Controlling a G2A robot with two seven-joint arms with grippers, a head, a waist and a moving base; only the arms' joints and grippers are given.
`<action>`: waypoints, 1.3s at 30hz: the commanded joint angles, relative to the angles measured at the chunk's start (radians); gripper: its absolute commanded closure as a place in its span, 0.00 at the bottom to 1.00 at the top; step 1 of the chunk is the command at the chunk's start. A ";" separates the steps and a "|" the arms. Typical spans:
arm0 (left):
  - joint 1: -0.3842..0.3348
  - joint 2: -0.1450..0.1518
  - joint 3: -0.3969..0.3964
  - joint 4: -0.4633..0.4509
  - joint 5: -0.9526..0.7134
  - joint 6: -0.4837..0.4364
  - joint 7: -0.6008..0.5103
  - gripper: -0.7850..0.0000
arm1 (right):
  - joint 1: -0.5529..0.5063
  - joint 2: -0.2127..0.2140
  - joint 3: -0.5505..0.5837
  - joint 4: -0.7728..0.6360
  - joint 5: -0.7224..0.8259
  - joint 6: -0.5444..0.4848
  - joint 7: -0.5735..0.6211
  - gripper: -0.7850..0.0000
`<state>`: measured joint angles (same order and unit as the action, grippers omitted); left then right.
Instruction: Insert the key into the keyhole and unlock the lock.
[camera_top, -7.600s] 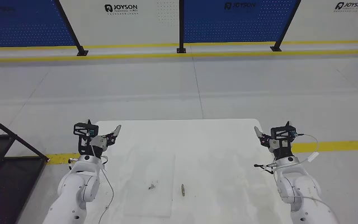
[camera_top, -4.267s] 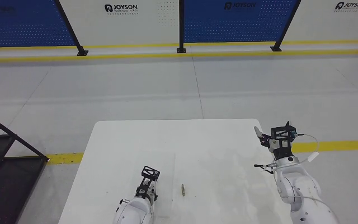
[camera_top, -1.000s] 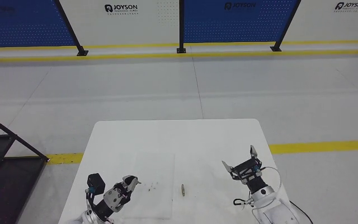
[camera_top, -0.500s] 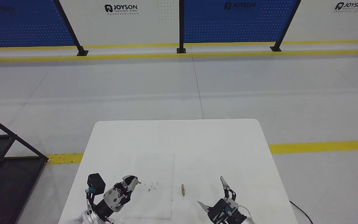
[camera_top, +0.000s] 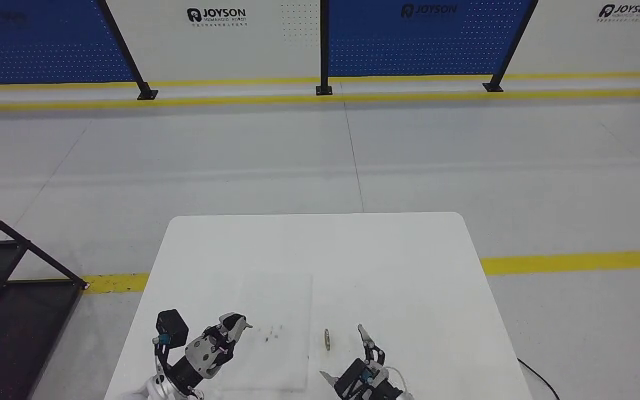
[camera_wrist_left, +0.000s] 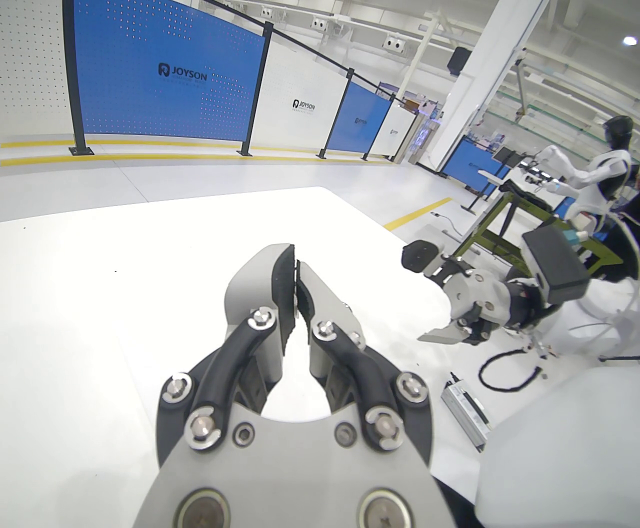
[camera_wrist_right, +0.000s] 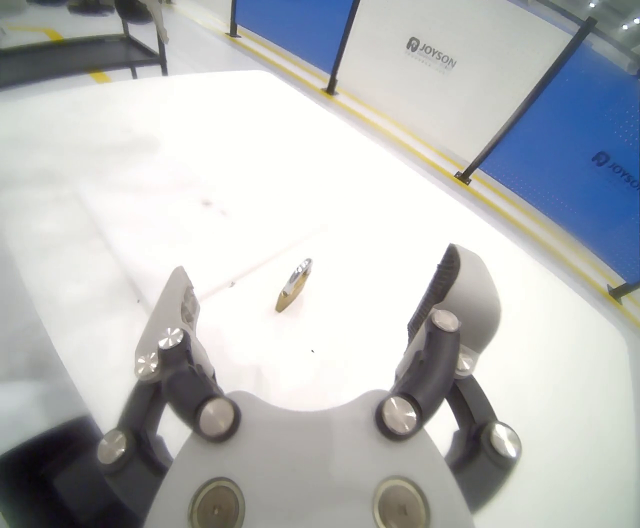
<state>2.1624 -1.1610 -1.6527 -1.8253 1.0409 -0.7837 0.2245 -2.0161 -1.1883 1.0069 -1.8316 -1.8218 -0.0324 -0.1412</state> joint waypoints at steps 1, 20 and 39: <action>0.000 0.000 0.000 0.000 0.000 0.000 0.000 1.00 | 0.021 -0.006 -0.025 0.024 -0.002 0.018 0.034 0.00; 0.000 0.000 0.000 0.000 0.000 0.000 0.000 1.00 | 0.225 -0.062 -0.138 0.227 0.226 0.048 0.202 0.15; 0.000 0.000 0.000 0.000 0.000 0.000 0.000 1.00 | 0.276 -0.080 -0.172 0.310 0.300 0.066 0.178 0.55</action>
<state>2.1624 -1.1610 -1.6527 -1.8253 1.0409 -0.7837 0.2245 -1.7436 -1.2670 0.8375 -1.5249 -1.5234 0.0320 0.0376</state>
